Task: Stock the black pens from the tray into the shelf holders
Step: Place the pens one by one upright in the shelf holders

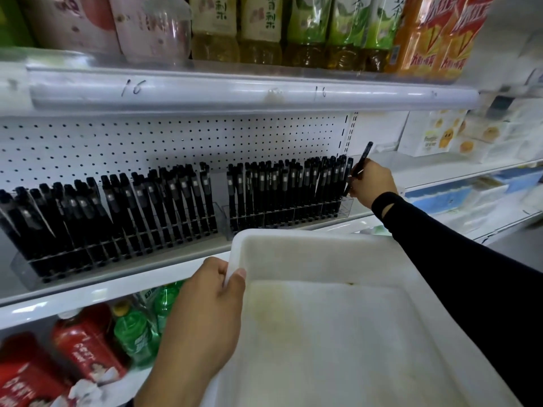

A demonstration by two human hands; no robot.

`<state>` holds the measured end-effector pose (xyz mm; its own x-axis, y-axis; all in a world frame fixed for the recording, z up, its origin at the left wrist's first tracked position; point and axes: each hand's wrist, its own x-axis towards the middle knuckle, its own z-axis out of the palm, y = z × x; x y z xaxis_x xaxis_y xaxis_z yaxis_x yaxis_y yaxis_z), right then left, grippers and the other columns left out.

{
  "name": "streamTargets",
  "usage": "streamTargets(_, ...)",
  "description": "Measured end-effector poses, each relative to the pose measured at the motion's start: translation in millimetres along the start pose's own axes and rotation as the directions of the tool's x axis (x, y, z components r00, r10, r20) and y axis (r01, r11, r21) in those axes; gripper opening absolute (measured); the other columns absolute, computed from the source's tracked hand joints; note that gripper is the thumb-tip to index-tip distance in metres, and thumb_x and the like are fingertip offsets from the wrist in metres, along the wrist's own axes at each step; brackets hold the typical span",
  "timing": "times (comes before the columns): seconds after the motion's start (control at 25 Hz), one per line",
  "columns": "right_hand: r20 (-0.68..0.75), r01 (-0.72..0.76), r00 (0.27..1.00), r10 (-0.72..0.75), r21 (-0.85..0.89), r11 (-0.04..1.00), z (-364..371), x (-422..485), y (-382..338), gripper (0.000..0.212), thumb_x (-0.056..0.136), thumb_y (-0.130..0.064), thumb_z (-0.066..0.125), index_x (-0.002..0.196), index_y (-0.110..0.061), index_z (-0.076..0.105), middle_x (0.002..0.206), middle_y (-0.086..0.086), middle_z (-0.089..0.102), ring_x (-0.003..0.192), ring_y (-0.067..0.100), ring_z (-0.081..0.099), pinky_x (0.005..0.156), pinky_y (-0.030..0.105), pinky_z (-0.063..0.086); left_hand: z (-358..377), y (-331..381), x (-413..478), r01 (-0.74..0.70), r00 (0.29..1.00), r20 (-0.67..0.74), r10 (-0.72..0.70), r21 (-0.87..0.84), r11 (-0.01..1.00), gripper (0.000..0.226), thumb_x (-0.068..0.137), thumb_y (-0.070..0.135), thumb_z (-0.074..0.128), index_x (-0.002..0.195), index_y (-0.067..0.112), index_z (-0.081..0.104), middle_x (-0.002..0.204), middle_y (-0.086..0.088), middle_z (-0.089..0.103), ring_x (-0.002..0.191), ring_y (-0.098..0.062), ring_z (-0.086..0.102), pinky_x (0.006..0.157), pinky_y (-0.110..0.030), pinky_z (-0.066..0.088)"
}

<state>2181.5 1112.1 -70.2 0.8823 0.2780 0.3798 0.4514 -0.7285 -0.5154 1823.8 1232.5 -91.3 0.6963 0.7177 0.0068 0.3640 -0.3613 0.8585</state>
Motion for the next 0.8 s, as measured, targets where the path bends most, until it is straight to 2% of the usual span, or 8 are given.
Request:
streamTargets(0.16, 0.056, -0.01, 0.998, 0.014, -0.063, 0.998, 6.4, 2.9, 2.0, 0.006, 0.087, -0.008, 0.064, 0.088, -0.004, 0.069, 0.085, 0.017, 0.073, 0.084, 0.031, 0.069, 0.079, 0.035, 0.057, -0.6, -1.5, 2.7, 0.004, 1.0, 0.005, -0.004, 0.01, 1.0, 0.024, 0.098, 0.044, 0.046, 0.087, 0.027, 0.059, 0.079, 0.003, 0.07, 0.073, -0.014, 0.064, 0.071, -0.036, 0.053)
streamTargets(0.28, 0.112, -0.033, 0.993, 0.045, -0.107, 0.994, 6.6, 0.9, 1.7, 0.005, 0.085, -0.009, 0.065, 0.082, -0.006, 0.068, 0.081, 0.016, 0.071, 0.085, 0.032, 0.069, 0.073, 0.031, 0.054, 0.2, -0.7, 3.4, 0.006, 1.0, 0.01, -0.006, 0.006, 1.0, 0.024, 0.098, 0.042, 0.047, 0.085, 0.026, 0.059, 0.078, 0.002, 0.07, 0.072, -0.015, 0.064, 0.07, -0.037, 0.053)
streamTargets(0.4, 0.112, -0.105, 0.988, 0.103, 0.016, 0.994, 4.7, 1.5, 5.3, 0.006, 0.084, -0.012, 0.069, 0.088, -0.008, 0.067, 0.079, 0.012, 0.073, 0.083, 0.027, 0.071, 0.076, 0.031, 0.058, 1.6, 1.3, 2.6, 0.01, 1.0, 0.015, -0.01, -0.005, 1.0, 0.025, 0.098, 0.042, 0.047, 0.084, 0.026, 0.059, 0.076, 0.001, 0.07, 0.071, -0.016, 0.065, 0.07, -0.04, 0.054)
streamTargets(0.48, 0.092, -0.118, 0.989, 0.114, 0.042, 0.992, 1.5, 0.9, 4.9, 0.007, 0.084, -0.014, 0.071, 0.084, -0.008, 0.069, 0.073, 0.008, 0.071, 0.079, 0.024, 0.071, 0.064, 0.025, 0.053, 1.8, 1.8, 1.9, 0.013, 1.0, 0.017, -0.013, -0.004, 1.0, 0.025, 0.097, 0.043, 0.047, 0.084, 0.026, 0.059, 0.077, 0.002, 0.071, 0.071, -0.017, 0.065, 0.072, -0.041, 0.054)
streamTargets(0.52, 0.083, -0.114, 0.99, 0.11, 0.04, 0.993, 0.1, 0.7, 4.1, 0.007, 0.084, -0.014, 0.072, 0.081, -0.009, 0.068, 0.072, 0.007, 0.071, 0.079, 0.023, 0.072, 0.063, 0.023, 0.052, 1.9, 1.8, 1.7, 0.014, 1.0, 0.019, -0.014, -0.003, 1.0, 0.024, 0.097, 0.043, 0.047, 0.084, 0.026, 0.06, 0.077, 0.001, 0.071, 0.072, -0.017, 0.065, 0.073, -0.042, 0.054)
streamTargets(0.64, 0.108, -0.071, 0.992, 0.069, 0.009, 0.997, -0.4, 3.3, 0.4, 0.018, 0.082, -0.01, 0.075, 0.075, -0.014, 0.059, 0.081, 0.012, 0.073, 0.081, 0.027, 0.072, 0.079, 0.034, 0.058, 1.8, 2.7, 1.3, 0.017, 1.0, 0.017, -0.017, -0.005, 1.0, 0.024, 0.098, 0.043, 0.047, 0.085, 0.026, 0.06, 0.078, 0.0, 0.071, 0.072, -0.017, 0.065, 0.071, -0.041, 0.054)
streamTargets(0.72, 0.138, -0.065, 0.988, 0.069, -0.028, 0.997, -0.6, 7.3, -4.1, 0.023, 0.08, -0.01, 0.077, 0.091, -0.008, 0.057, 0.093, 0.016, 0.072, 0.087, 0.032, 0.072, 0.082, 0.043, 0.06, 1.6, 2.5, 0.9, 0.014, 1.0, 0.014, -0.013, -0.005, 1.0, 0.024, 0.098, 0.043, 0.047, 0.085, 0.026, 0.06, 0.078, 0.0, 0.071, 0.071, -0.016, 0.065, 0.07, -0.039, 0.053)
streamTargets(0.8, 0.154, -0.082, 0.983, 0.095, -0.089, 0.993, 0.3, 9.8, -7.1, 0.041, 0.079, -0.009, 0.078, 0.109, -0.003, 0.051, 0.103, 0.018, 0.068, 0.094, 0.033, 0.069, 0.079, 0.04, 0.059, 1.3, 3.0, 0.0, 0.017, 1.0, 0.014, -0.017, 0.001, 1.0, 0.025, 0.098, 0.043, 0.047, 0.085, 0.026, 0.06, 0.078, 0.0, 0.071, 0.071, -0.016, 0.065, 0.071, -0.04, 0.053)
